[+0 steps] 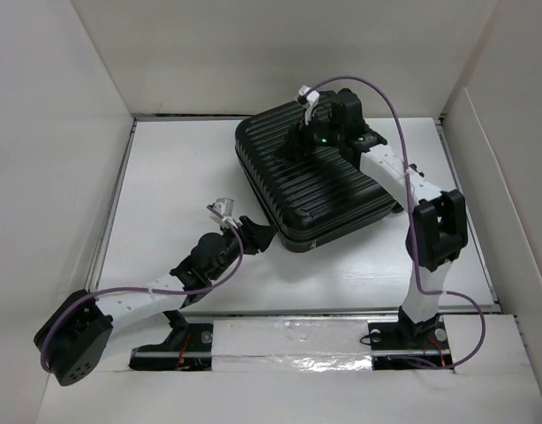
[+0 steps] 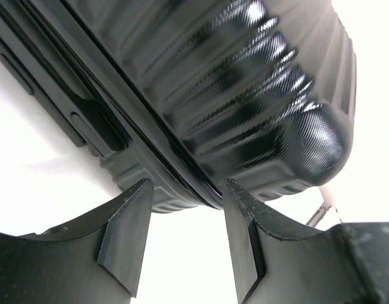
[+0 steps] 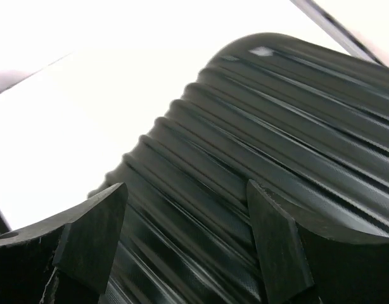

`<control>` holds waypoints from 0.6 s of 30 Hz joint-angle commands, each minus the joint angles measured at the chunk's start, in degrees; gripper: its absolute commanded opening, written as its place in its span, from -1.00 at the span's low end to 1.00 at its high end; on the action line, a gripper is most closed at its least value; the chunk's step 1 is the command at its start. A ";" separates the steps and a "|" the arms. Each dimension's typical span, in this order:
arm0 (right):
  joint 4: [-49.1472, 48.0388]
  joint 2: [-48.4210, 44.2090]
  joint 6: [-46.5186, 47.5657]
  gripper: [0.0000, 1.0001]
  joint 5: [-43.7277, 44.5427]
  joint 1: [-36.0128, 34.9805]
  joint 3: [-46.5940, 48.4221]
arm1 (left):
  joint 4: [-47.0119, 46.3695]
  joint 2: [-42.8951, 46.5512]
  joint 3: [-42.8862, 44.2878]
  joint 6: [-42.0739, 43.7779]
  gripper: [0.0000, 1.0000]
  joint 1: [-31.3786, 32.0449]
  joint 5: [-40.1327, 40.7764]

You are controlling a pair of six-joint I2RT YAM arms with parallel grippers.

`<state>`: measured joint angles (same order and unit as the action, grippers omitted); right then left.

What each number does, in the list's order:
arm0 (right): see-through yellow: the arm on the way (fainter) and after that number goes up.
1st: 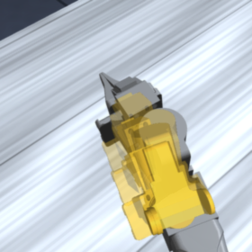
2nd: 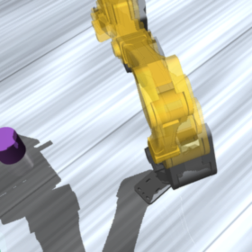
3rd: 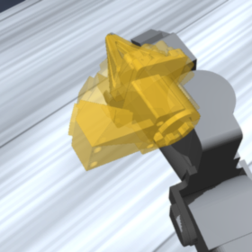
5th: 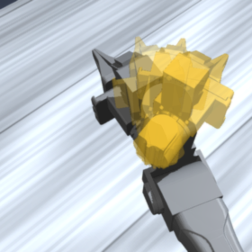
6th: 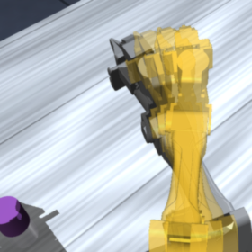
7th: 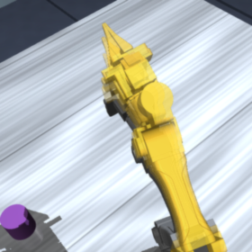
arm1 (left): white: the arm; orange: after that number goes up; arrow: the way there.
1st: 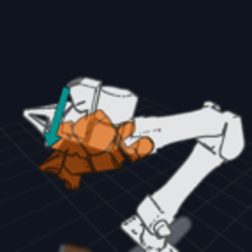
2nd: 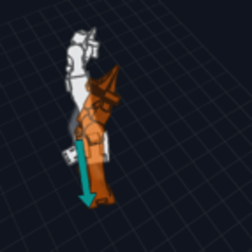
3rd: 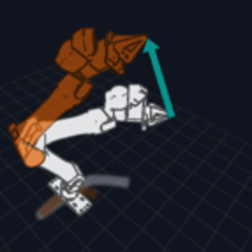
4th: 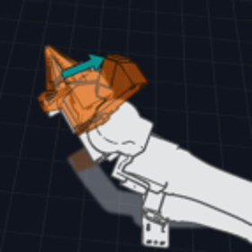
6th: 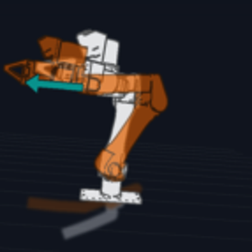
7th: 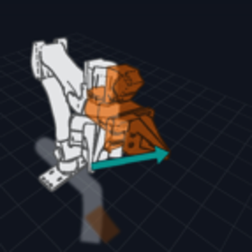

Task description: Pack the luggage

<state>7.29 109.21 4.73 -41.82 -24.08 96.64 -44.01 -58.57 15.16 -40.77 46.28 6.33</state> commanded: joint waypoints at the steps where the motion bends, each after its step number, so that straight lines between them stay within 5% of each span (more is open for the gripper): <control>1: 7.13 -4.87 1.07 0.63 1.38 0.88 1.54 | 0.59 4.23 2.60 0.17 -0.11 0.12 3.60; 5: -5.32 -20.75 -1.47 0.47 7.62 -0.45 -15.65 | 8.13 8.99 3.65 1.84 -0.08 -0.40 10.96; 6: -11.62 -28.10 -4.18 0.02 9.81 -0.45 -20.04 | 9.98 9.69 4.26 1.84 -0.07 -1.19 14.21; 9: -20.43 -38.25 -9.46 -0.78 18.42 -1.76 -36.92 | 13.68 10.67 4.53 0.52 -0.10 -8.47 10.14; 12: -19.51 -48.19 -10.27 -0.93 23.01 -1.76 -46.52 | 14.04 6.99 5.84 -0.80 -0.24 -14.98 2.59; 18: -10.99 -63.66 -10.27 -0.96 29.42 -6.15 -57.08 | 13.86 -7.51 14.44 0.96 -0.40 -18.07 -4.03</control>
<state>-6.17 49.69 -4.08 -18.48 -27.70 42.96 -29.54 -62.28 23.88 -40.95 28.73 7.68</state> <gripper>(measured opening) 0.029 0.301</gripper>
